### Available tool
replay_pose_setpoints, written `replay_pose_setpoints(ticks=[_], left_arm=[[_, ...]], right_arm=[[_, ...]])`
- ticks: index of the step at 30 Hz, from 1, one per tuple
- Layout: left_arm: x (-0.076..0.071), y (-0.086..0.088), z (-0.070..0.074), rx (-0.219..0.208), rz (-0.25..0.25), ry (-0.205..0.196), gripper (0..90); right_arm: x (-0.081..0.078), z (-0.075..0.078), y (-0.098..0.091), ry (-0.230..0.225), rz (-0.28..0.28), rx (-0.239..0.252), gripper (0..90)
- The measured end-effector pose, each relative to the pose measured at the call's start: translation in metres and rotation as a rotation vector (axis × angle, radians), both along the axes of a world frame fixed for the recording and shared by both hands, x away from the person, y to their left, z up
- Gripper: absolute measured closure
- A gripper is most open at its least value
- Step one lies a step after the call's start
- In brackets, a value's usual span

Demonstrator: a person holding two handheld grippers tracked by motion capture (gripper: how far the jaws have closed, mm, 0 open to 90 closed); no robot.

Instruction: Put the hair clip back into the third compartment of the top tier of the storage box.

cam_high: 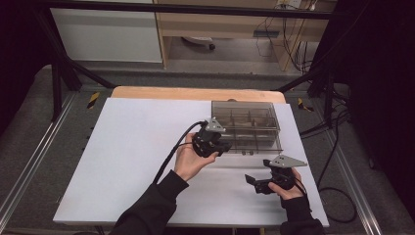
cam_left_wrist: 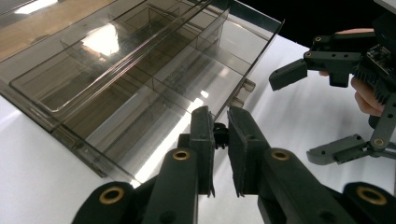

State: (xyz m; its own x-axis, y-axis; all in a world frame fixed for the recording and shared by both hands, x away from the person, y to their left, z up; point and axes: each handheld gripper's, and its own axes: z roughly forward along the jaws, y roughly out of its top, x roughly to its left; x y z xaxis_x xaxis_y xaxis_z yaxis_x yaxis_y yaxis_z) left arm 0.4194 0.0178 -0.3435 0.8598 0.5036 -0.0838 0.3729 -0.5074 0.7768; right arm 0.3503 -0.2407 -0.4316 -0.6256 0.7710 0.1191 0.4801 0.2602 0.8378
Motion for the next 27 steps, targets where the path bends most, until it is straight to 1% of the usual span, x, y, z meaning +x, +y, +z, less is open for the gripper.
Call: replay_pose_setpoints(ticks=[8,11,19,27], left_arm=[[0.005,-0.008,-0.001,-0.001,-0.005,0.003,80.3],[0.006,-0.012,0.000,0.004,-0.010,0.001,80.4],[0.009,-0.023,0.003,0.001,-0.020,0.000,80.3],[0.012,-0.035,0.003,0.012,-0.031,-0.001,80.3]], right_arm=[[0.000,0.000,0.000,0.000,0.001,-0.003,5.2],[0.000,0.000,0.000,0.000,0.001,-0.004,5.2],[0.000,0.000,0.000,-0.003,0.001,0.000,5.2],[0.000,0.000,-0.001,-0.006,0.003,0.004,5.2]])
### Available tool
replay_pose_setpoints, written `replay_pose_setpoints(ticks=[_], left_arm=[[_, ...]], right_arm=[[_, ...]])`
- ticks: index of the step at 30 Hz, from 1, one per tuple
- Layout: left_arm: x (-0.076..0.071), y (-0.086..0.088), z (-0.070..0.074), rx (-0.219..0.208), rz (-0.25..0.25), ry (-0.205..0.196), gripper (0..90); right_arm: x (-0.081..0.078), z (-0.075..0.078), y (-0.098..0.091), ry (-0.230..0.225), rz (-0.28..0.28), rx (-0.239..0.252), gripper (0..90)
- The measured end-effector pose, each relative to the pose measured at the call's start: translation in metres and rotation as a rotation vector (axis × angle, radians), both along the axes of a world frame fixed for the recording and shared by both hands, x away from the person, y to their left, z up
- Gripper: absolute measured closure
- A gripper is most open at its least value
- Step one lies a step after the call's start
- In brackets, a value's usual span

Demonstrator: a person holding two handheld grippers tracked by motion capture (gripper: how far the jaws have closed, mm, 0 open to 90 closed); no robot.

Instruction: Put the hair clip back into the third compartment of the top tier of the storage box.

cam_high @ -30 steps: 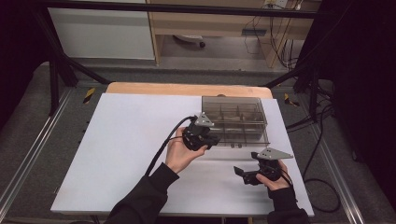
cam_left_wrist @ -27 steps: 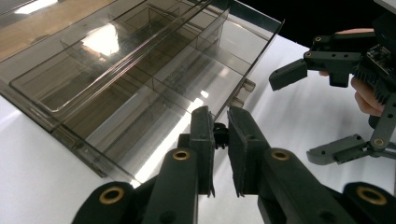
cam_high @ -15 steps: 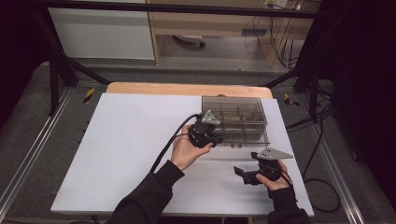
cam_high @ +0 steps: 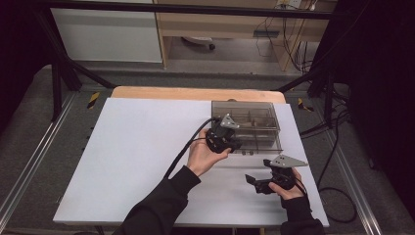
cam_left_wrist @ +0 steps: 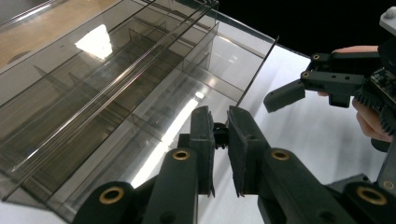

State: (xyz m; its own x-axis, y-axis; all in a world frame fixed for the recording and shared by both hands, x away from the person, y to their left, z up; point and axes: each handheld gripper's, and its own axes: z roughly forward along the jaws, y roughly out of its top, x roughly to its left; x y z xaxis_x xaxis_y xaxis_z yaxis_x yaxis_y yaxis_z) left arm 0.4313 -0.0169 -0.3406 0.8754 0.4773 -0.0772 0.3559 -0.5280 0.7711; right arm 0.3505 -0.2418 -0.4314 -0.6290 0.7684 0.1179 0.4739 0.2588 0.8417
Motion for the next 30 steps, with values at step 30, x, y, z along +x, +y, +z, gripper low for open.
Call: replay_pose_setpoints(ticks=[30], left_arm=[[0.009,-0.031,0.001,-0.005,-0.026,-0.009,80.3]], right_arm=[[-0.001,0.001,0.000,0.002,0.005,0.004,5.2]])
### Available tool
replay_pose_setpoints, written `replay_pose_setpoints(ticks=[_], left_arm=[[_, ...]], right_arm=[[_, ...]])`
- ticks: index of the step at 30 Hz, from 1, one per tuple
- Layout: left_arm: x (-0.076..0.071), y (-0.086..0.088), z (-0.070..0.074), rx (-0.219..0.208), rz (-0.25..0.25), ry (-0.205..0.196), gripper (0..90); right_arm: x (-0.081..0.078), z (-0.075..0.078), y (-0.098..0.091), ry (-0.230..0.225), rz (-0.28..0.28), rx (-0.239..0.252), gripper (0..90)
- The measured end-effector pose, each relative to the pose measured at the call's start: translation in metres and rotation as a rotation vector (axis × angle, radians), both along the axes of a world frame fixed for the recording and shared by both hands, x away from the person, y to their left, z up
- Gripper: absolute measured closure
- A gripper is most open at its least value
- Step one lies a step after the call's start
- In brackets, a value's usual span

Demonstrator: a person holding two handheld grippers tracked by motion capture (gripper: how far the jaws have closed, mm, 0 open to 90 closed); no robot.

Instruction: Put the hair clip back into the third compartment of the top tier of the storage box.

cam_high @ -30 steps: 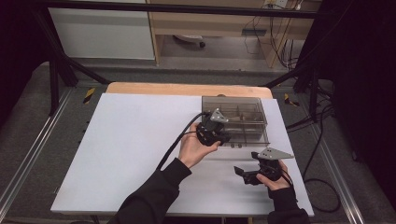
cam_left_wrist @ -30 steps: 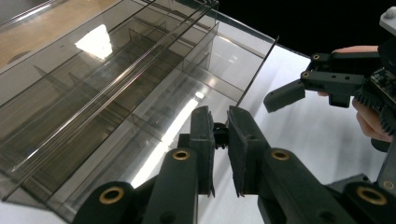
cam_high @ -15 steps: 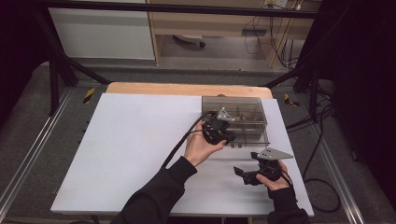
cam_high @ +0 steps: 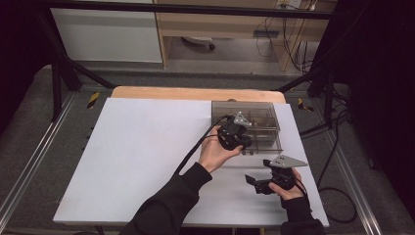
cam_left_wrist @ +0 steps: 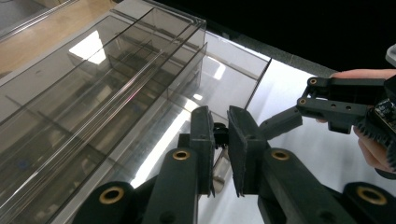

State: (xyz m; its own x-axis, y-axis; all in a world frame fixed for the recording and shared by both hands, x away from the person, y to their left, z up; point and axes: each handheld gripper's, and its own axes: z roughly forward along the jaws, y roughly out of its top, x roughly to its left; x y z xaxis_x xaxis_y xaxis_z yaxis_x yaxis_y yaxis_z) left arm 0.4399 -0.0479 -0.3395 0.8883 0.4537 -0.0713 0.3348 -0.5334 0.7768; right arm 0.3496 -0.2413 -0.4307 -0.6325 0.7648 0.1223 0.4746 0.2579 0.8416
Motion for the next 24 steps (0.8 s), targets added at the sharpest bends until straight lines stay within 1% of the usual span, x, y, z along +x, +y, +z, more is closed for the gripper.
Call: replay_pose_setpoints(ticks=[5,13,24], left_arm=[[0.002,-0.005,-0.001,0.007,0.001,0.002,80.3],[0.007,-0.011,-0.004,0.007,0.003,0.002,80.4],[0.009,-0.022,-0.001,0.006,-0.002,-0.011,80.3]], right_arm=[[0.000,0.000,0.000,-0.001,0.001,0.001,5.2],[0.000,0.000,0.000,0.003,0.001,0.002,5.3],[-0.001,0.001,0.000,0.001,0.002,0.005,5.3]])
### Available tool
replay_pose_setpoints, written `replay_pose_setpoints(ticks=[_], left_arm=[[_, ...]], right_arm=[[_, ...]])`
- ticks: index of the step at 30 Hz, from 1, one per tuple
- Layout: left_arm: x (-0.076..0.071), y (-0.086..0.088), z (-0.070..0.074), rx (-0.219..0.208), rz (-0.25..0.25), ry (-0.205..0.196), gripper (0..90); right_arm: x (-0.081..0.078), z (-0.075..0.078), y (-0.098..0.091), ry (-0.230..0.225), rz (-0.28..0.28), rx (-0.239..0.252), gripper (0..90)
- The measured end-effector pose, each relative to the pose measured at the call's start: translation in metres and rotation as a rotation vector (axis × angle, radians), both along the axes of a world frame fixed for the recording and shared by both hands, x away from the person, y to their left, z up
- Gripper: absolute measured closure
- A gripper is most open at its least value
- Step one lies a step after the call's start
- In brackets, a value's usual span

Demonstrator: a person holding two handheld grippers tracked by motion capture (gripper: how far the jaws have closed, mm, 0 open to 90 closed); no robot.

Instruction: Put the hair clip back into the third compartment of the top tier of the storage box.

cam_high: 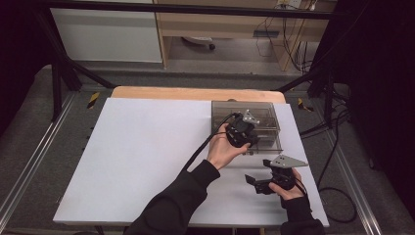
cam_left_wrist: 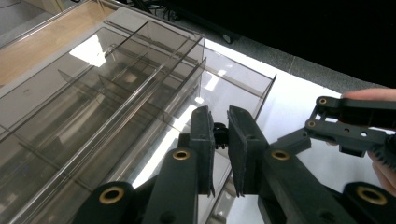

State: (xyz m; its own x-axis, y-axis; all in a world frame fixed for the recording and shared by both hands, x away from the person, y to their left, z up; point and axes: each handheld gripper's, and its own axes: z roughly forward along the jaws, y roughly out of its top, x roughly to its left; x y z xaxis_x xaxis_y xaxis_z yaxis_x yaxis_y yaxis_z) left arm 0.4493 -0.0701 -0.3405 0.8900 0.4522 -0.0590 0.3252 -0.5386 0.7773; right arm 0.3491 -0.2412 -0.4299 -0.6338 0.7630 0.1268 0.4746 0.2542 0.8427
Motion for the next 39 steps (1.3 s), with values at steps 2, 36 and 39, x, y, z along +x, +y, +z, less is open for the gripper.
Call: replay_pose_setpoints(ticks=[2,36,39], left_arm=[[0.001,-0.002,0.001,0.002,-0.002,-0.003,80.3],[0.013,-0.035,-0.020,0.048,-0.021,0.018,80.3],[0.013,-0.035,-0.020,0.052,-0.025,0.020,80.0]], right_arm=[[0.000,0.000,0.000,-0.001,0.000,0.000,5.3],[0.000,0.000,-0.001,-0.004,0.000,0.003,5.4],[0.000,0.000,-0.001,-0.005,0.002,0.003,5.3]])
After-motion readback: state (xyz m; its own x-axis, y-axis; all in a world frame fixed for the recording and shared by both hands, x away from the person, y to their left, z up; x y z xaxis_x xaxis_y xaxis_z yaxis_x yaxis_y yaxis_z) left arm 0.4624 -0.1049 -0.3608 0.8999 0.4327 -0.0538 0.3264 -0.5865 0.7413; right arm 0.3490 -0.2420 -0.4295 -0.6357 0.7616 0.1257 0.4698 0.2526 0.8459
